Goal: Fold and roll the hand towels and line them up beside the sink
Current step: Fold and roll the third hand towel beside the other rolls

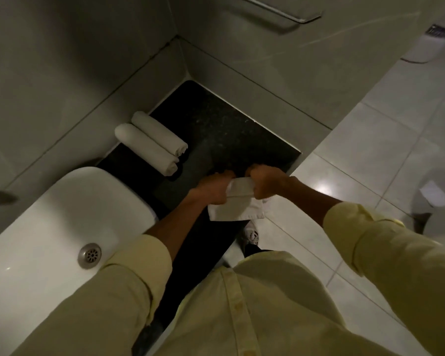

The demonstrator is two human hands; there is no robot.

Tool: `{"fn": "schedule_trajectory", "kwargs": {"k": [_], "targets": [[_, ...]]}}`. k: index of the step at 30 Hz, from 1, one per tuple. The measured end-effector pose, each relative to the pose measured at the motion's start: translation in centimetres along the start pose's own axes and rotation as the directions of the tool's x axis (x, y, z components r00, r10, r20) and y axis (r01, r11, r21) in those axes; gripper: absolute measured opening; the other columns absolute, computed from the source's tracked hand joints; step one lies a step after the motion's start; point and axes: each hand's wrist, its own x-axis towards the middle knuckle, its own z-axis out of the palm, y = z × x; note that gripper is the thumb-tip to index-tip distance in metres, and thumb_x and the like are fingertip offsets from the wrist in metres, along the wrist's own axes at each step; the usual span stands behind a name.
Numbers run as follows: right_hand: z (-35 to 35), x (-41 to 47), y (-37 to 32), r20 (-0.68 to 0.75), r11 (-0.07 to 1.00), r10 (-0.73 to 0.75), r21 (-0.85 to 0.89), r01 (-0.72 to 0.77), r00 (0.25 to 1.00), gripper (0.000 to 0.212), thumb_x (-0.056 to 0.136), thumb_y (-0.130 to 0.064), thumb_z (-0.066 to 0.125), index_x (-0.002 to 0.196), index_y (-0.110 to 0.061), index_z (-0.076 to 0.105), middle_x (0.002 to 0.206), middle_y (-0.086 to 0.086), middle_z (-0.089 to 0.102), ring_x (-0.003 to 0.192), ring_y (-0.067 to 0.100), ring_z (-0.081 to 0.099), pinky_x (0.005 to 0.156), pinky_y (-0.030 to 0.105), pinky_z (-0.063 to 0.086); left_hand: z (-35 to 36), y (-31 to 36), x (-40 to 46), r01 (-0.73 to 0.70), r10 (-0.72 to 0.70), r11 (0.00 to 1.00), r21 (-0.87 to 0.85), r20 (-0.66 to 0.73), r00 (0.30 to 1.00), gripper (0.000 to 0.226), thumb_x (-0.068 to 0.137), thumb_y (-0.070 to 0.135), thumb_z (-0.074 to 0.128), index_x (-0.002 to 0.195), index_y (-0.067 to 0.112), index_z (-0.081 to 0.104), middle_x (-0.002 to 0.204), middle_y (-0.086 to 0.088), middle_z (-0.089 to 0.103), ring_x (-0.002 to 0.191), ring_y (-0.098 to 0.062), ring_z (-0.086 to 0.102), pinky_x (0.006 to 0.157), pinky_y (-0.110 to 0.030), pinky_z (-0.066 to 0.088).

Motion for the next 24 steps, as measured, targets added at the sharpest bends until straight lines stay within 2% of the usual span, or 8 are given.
{"fn": "schedule_trajectory", "kwargs": {"k": [3, 5, 8, 12, 15, 20, 22, 24], "targets": [[0.2, -0.1, 0.2, -0.119, 1.0, 0.006, -0.007, -0.007, 0.993, 0.054, 0.075, -0.029, 0.076, 0.124, -0.021, 0.056, 0.116, 0.005, 0.065, 0.101, 0.022, 0.063, 0.084, 0.031, 0.048, 0.3, -0.1, -0.3, 0.004, 0.0, 0.999, 0.034, -0.139, 0.99, 0.054, 0.086, 0.022, 0.06, 0.138, 0.021, 0.041, 0.13, -0.012, 0.058, 0.113, -0.033, 0.06, 0.089, -0.041, 0.052], [-0.3, 0.2, 0.2, -0.232, 1.0, 0.004, -0.006, -0.006, 0.973, 0.055, 0.073, -0.03, 0.076, 0.123, -0.023, 0.055, 0.117, 0.004, 0.064, 0.106, 0.023, 0.06, 0.096, 0.038, 0.045, -0.3, -0.3, -0.3, 0.027, -0.023, 1.0, 0.011, -0.222, 0.975, 0.055, 0.086, 0.023, 0.06, 0.138, 0.024, 0.041, 0.129, -0.012, 0.059, 0.112, -0.034, 0.06, 0.087, -0.043, 0.051], [0.0, 0.4, -0.6, -0.348, 0.999, 0.028, -0.006, -0.033, 0.937, 0.065, 0.067, -0.032, 0.081, 0.125, -0.023, 0.052, 0.128, 0.006, 0.059, 0.12, 0.027, 0.052, 0.108, 0.047, 0.036, 0.5, -1.0, -0.5, 0.028, -0.023, 1.0, 0.009, -0.38, 0.925, 0.061, 0.087, 0.013, 0.061, 0.144, 0.023, 0.042, 0.136, -0.012, 0.057, 0.122, -0.036, 0.055, 0.103, -0.045, 0.043], [5.6, -2.3, -1.7, -0.516, 0.996, 0.0, -0.072, -0.044, 0.857, 0.067, 0.063, -0.03, 0.088, 0.12, -0.016, 0.057, 0.126, 0.01, 0.059, 0.113, 0.029, 0.054, 0.098, 0.046, 0.043, 5.2, -1.5, -2.9, 0.007, 0.102, 0.961, 0.277, -0.379, 0.92, 0.07, 0.086, 0.015, 0.036, 0.154, 0.015, 0.021, 0.158, -0.009, 0.032, 0.143, -0.039, 0.031, 0.12, -0.052, 0.021], [10.1, -4.4, -1.7, -0.595, 0.991, -0.083, -0.137, 0.001, 0.8, 0.059, 0.068, -0.022, 0.084, 0.12, -0.011, 0.058, 0.127, 0.014, 0.06, 0.109, 0.034, 0.056, 0.095, 0.048, 0.045, 9.4, -1.7, -5.5, -0.068, 0.203, 0.95, 0.304, -0.437, 0.876, 0.062, 0.088, 0.019, 0.028, 0.148, 0.01, 0.036, 0.154, -0.011, 0.039, 0.141, -0.039, 0.037, 0.115, -0.056, 0.031], [10.9, -5.2, -1.1, -0.636, 0.986, -0.162, -0.141, 0.094, 0.755, 0.05, 0.069, -0.013, 0.082, 0.115, -0.012, 0.062, 0.115, 0.011, 0.064, 0.099, 0.031, 0.057, 0.091, 0.047, 0.047, 8.5, -1.1, -6.4, -0.111, 0.197, 0.978, 0.175, -0.61, 0.768, 0.043, 0.08, 0.003, 0.059, 0.12, 0.017, 0.067, 0.121, -0.004, 0.07, 0.112, -0.026, 0.067, 0.099, -0.043, 0.048], [9.3, -4.5, -0.7, -0.619, 0.991, -0.13, -0.064, 0.115, 0.774, 0.048, 0.073, -0.019, 0.081, 0.117, -0.015, 0.062, 0.111, 0.009, 0.063, 0.101, 0.03, 0.057, 0.093, 0.045, 0.045, 4.8, -1.1, -5.1, -0.135, 0.105, 0.991, -0.017, -0.538, 0.836, 0.053, 0.074, 0.001, 0.067, 0.124, 0.018, 0.064, 0.119, -0.008, 0.069, 0.11, -0.029, 0.064, 0.1, -0.045, 0.046], [7.3, -3.6, -0.2, -0.532, 0.991, -0.113, 0.001, 0.134, 0.839, 0.062, 0.072, -0.029, 0.079, 0.128, -0.016, 0.056, 0.114, 0.009, 0.059, 0.104, 0.03, 0.054, 0.094, 0.044, 0.043, 1.2, -1.6, -3.5, -0.083, 0.055, 0.992, -0.096, -0.259, 0.964, 0.073, 0.074, 0.008, 0.07, 0.141, 0.027, 0.047, 0.142, -0.007, 0.049, 0.128, -0.031, 0.046, 0.11, -0.048, 0.037]]}}
